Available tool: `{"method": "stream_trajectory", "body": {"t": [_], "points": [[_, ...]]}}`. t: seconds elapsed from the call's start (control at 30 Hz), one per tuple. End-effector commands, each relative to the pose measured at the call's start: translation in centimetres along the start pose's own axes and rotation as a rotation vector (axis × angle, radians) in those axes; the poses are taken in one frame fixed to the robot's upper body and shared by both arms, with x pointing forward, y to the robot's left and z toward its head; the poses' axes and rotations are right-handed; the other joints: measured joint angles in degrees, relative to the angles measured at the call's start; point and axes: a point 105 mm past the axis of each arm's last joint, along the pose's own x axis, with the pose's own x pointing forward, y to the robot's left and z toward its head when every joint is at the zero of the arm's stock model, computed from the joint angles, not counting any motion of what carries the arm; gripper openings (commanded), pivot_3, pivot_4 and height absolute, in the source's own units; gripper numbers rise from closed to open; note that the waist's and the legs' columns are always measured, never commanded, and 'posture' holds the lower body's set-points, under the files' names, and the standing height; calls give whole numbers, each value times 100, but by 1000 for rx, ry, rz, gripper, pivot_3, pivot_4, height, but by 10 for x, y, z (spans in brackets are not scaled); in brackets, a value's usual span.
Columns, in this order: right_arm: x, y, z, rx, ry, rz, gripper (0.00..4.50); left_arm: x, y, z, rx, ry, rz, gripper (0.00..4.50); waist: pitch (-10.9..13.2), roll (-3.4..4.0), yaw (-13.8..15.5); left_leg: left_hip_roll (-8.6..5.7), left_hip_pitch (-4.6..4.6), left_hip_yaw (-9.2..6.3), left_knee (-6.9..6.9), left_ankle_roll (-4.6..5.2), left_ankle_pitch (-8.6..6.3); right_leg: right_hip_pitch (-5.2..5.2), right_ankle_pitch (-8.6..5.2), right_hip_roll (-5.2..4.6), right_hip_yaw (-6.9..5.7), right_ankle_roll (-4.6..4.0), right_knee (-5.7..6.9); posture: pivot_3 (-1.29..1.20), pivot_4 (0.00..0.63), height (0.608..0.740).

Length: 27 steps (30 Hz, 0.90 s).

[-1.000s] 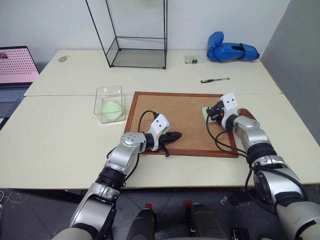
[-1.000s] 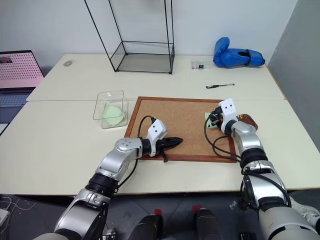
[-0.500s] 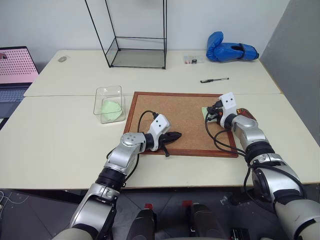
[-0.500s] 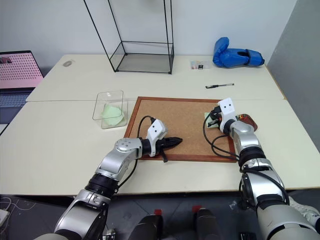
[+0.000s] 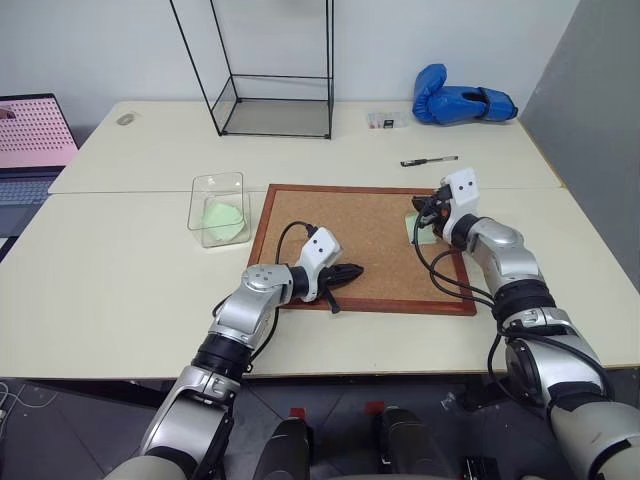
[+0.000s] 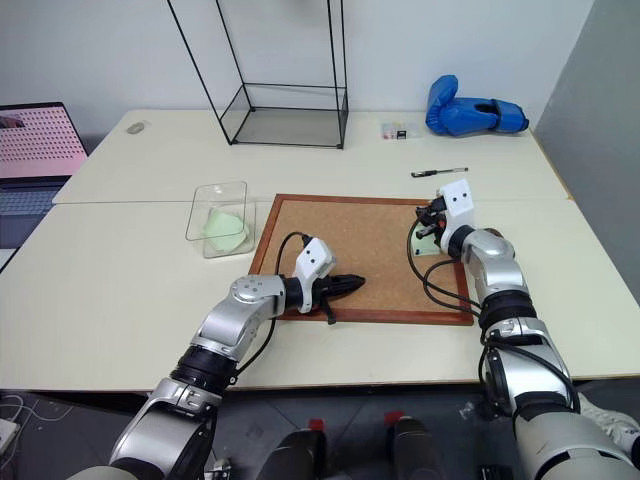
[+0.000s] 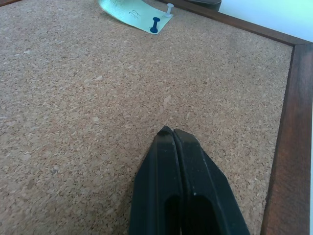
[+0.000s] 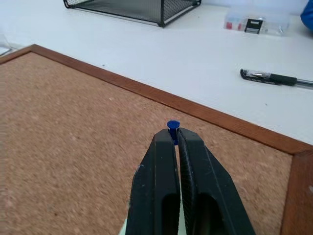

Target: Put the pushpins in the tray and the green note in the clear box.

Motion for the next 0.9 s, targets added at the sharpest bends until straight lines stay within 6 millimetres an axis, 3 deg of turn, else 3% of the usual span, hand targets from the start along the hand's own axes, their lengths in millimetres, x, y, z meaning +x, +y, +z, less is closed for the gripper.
{"method": "stream_trajectory", "body": {"t": [0.03,0.2,0.3,0.53,0.83,0.9], "points": [[-12,-10,21,-24,-67,-12,14,5,-10,-24,-40,90,-39,0,0,0,2,0,0,0,0,0,0,0,0,0,0,0,0,0,150,740],[-35,-22,24,-83,-54,-30,14,5,-12,-25,-27,94,-45,0,0,1,10,-1,-2,0,0,0,0,0,0,-1,0,0,-3,0,150,740],[-61,-34,19,-176,-20,-51,14,5,-13,-26,-21,97,-52,0,-2,2,22,-1,-2,-1,0,0,0,0,-1,-1,-1,1,-3,0,150,740],[-96,-61,-5,-413,159,-139,14,6,-15,-28,-4,108,-69,0,-8,12,49,-2,1,6,0,0,0,3,-1,-2,2,2,-6,0,150,740],[-104,-70,-32,-568,318,-136,14,7,-13,-25,-1,99,-64,0,-9,12,55,-2,2,6,1,0,0,4,-2,-2,1,3,-7,0,150,740],[-101,-72,-34,-565,324,-147,510,7,-13,-24,0,98,-61,0,-9,12,58,-3,2,6,1,0,0,5,-2,-2,1,3,-8,0,150,740]]}}
